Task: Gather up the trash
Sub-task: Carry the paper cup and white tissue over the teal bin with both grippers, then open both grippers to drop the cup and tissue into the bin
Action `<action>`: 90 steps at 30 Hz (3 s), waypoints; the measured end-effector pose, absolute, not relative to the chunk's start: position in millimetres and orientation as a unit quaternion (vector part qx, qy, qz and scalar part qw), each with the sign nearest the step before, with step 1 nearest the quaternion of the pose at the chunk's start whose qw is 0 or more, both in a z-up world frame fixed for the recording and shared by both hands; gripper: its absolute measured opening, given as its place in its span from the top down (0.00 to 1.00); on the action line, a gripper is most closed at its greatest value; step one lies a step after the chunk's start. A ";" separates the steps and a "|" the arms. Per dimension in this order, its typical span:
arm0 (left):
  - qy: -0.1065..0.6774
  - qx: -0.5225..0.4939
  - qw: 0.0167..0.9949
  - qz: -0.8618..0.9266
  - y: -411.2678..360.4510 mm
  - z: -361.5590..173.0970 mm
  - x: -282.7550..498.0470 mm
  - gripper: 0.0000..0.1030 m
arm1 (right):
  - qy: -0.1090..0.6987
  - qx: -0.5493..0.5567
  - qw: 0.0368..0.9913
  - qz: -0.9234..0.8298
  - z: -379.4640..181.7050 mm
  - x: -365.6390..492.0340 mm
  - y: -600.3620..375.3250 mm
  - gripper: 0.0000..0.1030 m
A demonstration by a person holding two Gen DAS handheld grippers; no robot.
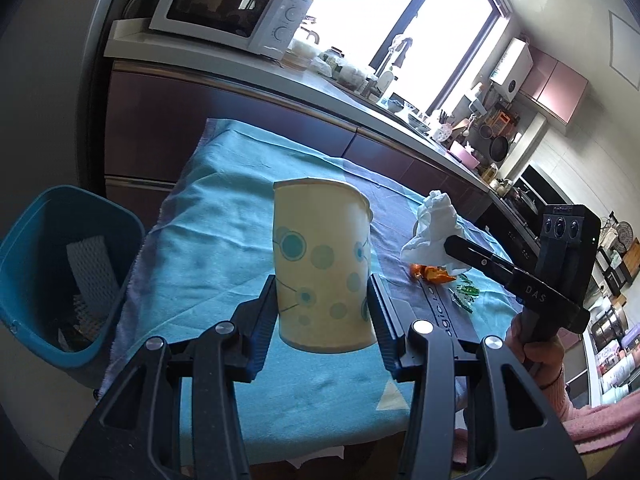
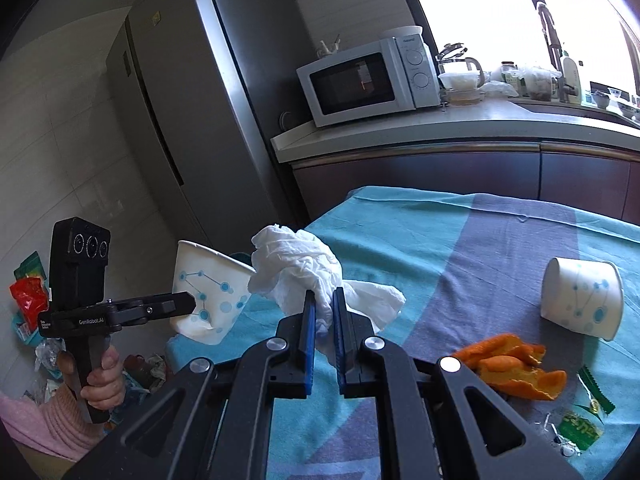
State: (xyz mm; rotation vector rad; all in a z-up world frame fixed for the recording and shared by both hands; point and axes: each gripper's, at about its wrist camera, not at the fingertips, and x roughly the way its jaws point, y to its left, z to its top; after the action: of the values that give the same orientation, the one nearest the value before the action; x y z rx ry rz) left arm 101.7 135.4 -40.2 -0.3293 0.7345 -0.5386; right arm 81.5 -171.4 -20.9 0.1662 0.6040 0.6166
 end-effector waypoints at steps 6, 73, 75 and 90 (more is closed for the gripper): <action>0.347 -0.165 0.893 -0.234 158.2 -38.3 95.1 0.57 | 0.297 0.068 0.894 0.330 -18.8 90.3 -143.2 0.93; 0.394 -0.243 0.886 -0.008 321.2 -124.3 130.4 0.56 | 0.418 0.008 0.797 0.435 -65.5 187.5 86.0 0.87; 0.396 -0.248 0.884 -0.006 322.3 -126.6 132.7 0.56 | 0.423 0.001 0.796 0.433 -68.8 189.4 91.4 0.86; 0.395 -0.275 0.877 0.005 330.5 -137.7 146.9 0.56 | 0.432 0.007 0.797 0.421 -79.1 194.9 92.5 0.75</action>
State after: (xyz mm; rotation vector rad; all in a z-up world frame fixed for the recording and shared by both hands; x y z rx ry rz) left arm 146.9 330.5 -137.7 -0.5729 0.8235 0.0097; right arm 194.9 92.5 -79.1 0.0146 0.9282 0.9042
